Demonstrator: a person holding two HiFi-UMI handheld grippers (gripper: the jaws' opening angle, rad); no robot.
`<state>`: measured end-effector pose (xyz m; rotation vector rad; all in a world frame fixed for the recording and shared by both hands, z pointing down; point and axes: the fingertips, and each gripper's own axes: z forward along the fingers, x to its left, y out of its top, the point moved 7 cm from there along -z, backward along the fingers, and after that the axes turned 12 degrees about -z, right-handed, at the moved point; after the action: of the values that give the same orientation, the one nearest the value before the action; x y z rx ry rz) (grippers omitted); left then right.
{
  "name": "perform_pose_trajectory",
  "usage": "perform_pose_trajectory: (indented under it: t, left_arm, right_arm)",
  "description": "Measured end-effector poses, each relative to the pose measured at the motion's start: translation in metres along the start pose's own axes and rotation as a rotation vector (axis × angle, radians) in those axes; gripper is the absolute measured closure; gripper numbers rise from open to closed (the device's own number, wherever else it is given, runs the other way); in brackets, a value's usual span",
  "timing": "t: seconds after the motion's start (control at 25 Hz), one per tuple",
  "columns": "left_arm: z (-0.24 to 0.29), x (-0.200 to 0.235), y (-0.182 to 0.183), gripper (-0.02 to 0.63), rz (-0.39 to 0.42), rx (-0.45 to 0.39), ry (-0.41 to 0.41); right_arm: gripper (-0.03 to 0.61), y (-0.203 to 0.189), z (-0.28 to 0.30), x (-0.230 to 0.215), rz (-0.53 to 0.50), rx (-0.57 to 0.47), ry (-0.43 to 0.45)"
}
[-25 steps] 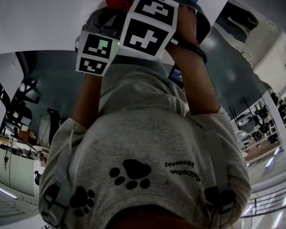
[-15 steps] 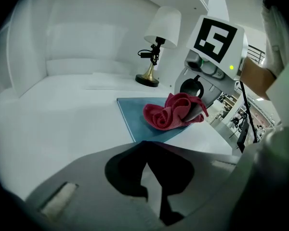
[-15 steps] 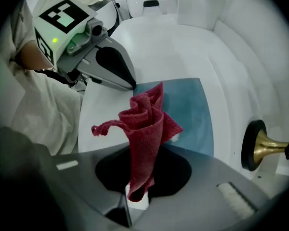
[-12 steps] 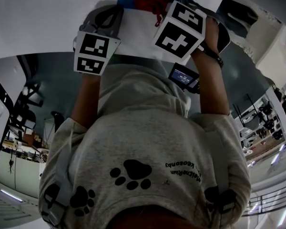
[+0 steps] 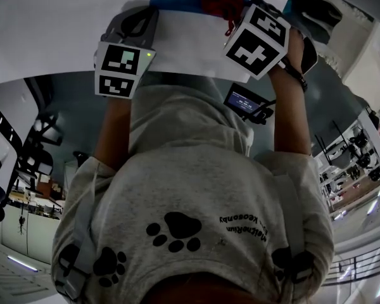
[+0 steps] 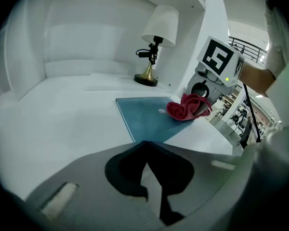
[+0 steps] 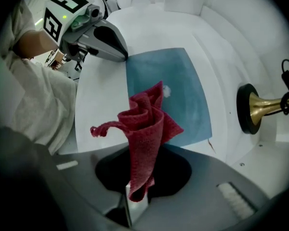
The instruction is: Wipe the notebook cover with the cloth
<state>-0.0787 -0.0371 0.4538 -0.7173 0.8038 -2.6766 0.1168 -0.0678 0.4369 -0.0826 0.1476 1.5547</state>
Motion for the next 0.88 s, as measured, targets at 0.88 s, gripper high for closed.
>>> perform_pose_trajectory:
  t: [0.88]
  left_arm:
    - [0.001,0.003,-0.002,0.618,0.009,0.012,0.009]
  right_arm:
    - [0.525,-0.075,0.012,0.016,0.173,0.092,0.017]
